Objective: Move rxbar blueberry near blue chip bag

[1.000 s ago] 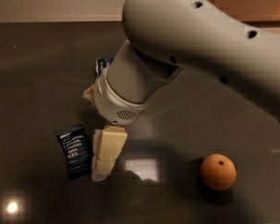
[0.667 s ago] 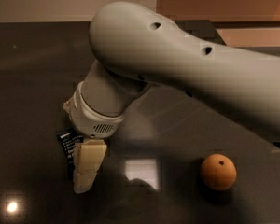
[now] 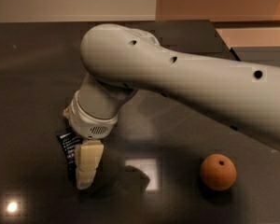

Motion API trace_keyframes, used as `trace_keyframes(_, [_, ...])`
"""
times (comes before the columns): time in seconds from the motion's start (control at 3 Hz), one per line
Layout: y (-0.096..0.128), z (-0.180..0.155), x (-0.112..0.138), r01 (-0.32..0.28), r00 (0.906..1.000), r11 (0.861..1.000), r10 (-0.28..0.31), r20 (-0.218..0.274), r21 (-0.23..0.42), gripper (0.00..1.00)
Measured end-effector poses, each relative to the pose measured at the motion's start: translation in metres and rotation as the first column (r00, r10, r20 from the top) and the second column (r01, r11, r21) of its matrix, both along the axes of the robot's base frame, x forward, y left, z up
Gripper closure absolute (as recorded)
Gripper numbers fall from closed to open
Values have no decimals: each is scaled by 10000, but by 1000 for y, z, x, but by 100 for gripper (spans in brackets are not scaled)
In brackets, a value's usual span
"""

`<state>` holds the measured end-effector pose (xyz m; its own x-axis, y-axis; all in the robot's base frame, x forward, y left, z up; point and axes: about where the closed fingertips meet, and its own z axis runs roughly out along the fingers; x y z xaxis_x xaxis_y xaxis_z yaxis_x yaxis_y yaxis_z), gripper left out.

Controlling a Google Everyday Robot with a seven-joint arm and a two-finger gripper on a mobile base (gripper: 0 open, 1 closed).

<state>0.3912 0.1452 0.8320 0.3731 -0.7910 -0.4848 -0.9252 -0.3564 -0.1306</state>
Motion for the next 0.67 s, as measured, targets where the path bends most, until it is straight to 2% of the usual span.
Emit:
trace_keyframes(0.33, [-5, -11, 5, -70, 10000, 9997, 69, -25, -230, 16])
trace_keyframes(0.67, [-10, -15, 8, -112, 9999, 9993, 110, -63, -343, 41])
